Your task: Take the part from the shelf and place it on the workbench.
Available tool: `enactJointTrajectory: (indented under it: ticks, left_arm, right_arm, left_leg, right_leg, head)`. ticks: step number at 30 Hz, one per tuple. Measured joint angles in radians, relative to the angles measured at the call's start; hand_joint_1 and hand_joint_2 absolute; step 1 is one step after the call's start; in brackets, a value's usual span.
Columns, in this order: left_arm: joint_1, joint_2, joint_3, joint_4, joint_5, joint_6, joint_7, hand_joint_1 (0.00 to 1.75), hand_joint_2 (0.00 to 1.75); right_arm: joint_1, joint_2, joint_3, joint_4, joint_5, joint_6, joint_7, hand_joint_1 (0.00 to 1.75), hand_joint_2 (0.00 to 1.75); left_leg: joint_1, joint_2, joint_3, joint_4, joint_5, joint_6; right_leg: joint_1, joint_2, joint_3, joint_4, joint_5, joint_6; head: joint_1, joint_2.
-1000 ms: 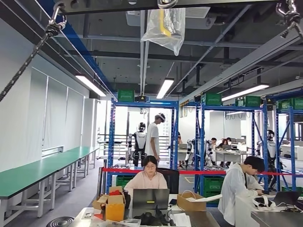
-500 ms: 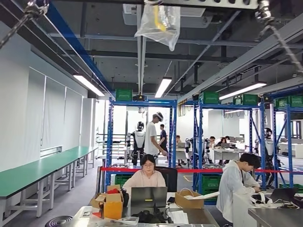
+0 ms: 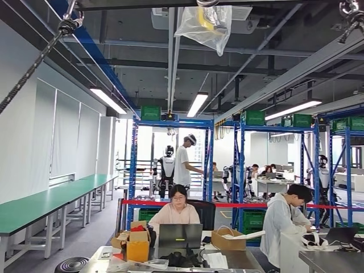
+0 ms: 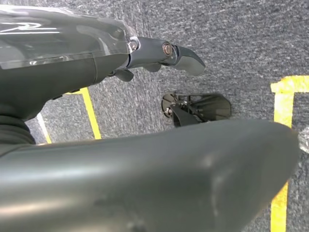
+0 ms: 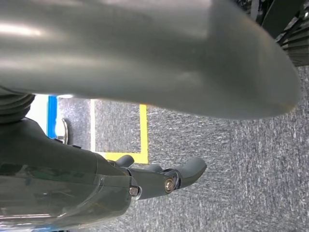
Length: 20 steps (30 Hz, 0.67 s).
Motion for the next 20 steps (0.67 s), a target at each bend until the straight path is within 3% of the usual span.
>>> enactJointTrajectory:
  ticks: [2,7,14,15,18,19,20]
  left_arm:
    - [0.0,0.0,0.006,0.0,0.0,-0.004,-0.006,0.0,1.75]
    - [0.001,-0.001,0.045,-0.009,-0.007,-0.014,-0.009,0.0,1.75]
    - [0.025,-0.008,0.205,-0.042,-0.155,-0.022,0.032,0.0,1.75]
    - [0.028,-0.009,0.227,-0.046,-0.182,-0.024,0.038,0.0,1.75]
    - [0.04,-0.011,0.294,-0.06,-0.261,-0.028,0.057,0.0,0.44]
    - [0.044,-0.012,0.317,-0.065,-0.288,-0.029,0.064,0.0,0.0]
    - [0.046,-0.012,0.329,-0.068,-0.302,-0.03,0.067,0.0,0.0]
  right_arm:
    - [0.0,0.0,-0.006,0.0,-0.003,0.006,-0.003,0.0,1.75]
    - [0.001,-0.002,-0.019,-0.001,-0.013,0.018,-0.011,0.0,1.75]
    - [0.013,-0.004,0.005,-0.014,-0.073,0.019,-0.015,0.0,1.75]
    - [0.016,-0.005,0.012,-0.016,-0.082,0.02,-0.017,0.0,1.31]
    - [0.023,-0.005,0.034,-0.025,-0.109,0.022,-0.019,0.0,0.0]
    - [0.025,-0.005,0.042,-0.028,-0.119,0.023,-0.02,0.0,0.0]
    - [0.027,-0.005,0.046,-0.03,-0.124,0.023,-0.02,0.0,0.0]
  left_leg:
    - [0.0,0.0,0.0,0.0,0.0,0.0]
    - [0.001,0.0,0.0,-0.002,0.001,0.001]
    - [0.001,0.0,0.0,-0.003,0.002,0.001]
    - [0.001,0.0,0.0,-0.003,0.002,0.001]
    - [0.001,0.0,0.0,-0.003,0.002,0.001]
    - [0.001,0.0,0.0,-0.003,0.002,0.001]
    - [0.001,0.0,0.0,-0.003,0.002,0.001]
  right_leg:
    - [0.0,0.0,0.0,0.0,0.0,0.0]
    - [0.0,0.0,-0.001,0.0,0.0,0.0]
    - [0.001,0.0,-0.001,0.001,0.0,0.0]
    - [0.001,0.0,-0.001,0.0,0.0,0.0]
    - [0.0,0.0,-0.001,0.0,0.0,0.0]
    - [0.0,0.0,-0.001,0.0,0.0,0.0]
    - [0.0,0.0,-0.001,0.0,0.0,0.0]
  head:
    - [0.0,0.0]
    - [0.0,0.0]
    - [0.0,0.0]
    - [0.0,0.0]
    - [0.0,0.0]
    - [0.0,0.0]
    - [0.0,0.0]
